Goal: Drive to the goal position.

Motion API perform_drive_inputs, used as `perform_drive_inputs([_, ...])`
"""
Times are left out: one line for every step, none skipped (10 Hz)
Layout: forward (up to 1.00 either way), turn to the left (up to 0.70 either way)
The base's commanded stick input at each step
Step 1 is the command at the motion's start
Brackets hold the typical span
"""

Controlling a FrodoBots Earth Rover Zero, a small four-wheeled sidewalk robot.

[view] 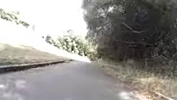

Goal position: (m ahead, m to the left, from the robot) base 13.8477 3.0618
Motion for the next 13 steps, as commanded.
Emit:
perform_drive_inputs([0.45, 0.00])
perform_drive_inputs([0.45, 0.00])
perform_drive_inputs([0.45, 0.00])
perform_drive_inputs([0.45, 0.00])
perform_drive_inputs([0.45, 0.00])
perform_drive_inputs([0.45, 0.27])
perform_drive_inputs([0.45, 0.27])
perform_drive_inputs([0.45, 0.27])
perform_drive_inputs([0.45, 0.22])
perform_drive_inputs([0.45, 0.04])
perform_drive_inputs([0.45, 0.00])
perform_drive_inputs([0.45, 0.04])
perform_drive_inputs([0.45, 0.20])
